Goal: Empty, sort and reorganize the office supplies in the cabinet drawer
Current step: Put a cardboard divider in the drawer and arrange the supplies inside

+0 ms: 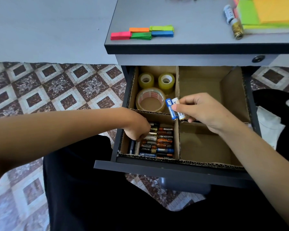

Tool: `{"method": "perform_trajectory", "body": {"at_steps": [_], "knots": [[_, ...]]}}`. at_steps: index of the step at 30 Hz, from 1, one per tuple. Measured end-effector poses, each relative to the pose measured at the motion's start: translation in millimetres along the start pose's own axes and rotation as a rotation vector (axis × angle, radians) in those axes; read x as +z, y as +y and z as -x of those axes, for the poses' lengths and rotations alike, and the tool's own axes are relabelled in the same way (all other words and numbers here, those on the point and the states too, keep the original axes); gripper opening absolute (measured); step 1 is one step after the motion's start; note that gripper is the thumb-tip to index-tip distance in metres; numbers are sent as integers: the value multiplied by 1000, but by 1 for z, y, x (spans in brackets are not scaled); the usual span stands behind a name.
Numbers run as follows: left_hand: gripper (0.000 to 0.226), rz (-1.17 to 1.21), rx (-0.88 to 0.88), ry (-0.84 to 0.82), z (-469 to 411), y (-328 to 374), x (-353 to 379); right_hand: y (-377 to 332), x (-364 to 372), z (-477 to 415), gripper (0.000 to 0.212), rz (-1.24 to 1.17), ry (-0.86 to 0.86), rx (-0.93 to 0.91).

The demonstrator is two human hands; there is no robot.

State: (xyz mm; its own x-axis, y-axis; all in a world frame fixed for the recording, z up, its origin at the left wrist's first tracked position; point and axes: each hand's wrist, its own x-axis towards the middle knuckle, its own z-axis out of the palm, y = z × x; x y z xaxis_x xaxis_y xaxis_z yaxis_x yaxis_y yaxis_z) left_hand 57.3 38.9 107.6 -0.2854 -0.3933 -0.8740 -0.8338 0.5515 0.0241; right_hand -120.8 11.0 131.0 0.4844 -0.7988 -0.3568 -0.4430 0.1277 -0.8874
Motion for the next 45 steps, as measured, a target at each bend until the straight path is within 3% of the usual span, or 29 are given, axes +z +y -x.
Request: {"method": "perform_trajectory", "body": {"at_steps": [4, 6, 9, 11, 14, 17, 22, 30, 45], "knots": [[19, -55, -49, -3, 7, 3, -1, -2, 0, 1, 17, 0, -1, -8], [20, 44, -44, 55, 19, 0, -5, -4, 0, 3, 17, 6, -3, -11], [31, 367, -5, 348, 58, -16, -9, -7, 7, 6, 15, -58, 11, -3], [25, 595, -28, 606, 82, -28, 1, -10, 18, 9, 14, -137, 15, 27], [20, 826, -216, 1056, 87, -34, 31, -13, 43, 15, 12, -155, -49, 81], [29, 967, -400, 1272, 58, -30, 54, -10, 71, 16, 10, -135, -84, 143], [41, 1137, -379, 1335, 14, -19, 69, 6, 106, -4, 13, -125, -3, 289], [46, 1288, -283, 1298, 3, -12, 72, 17, 131, -34, 21, -45, 98, 411], [46, 1357, -252, 1316, 4, -10, 74, 28, 122, -36, 23, 12, 150, 379]]}}
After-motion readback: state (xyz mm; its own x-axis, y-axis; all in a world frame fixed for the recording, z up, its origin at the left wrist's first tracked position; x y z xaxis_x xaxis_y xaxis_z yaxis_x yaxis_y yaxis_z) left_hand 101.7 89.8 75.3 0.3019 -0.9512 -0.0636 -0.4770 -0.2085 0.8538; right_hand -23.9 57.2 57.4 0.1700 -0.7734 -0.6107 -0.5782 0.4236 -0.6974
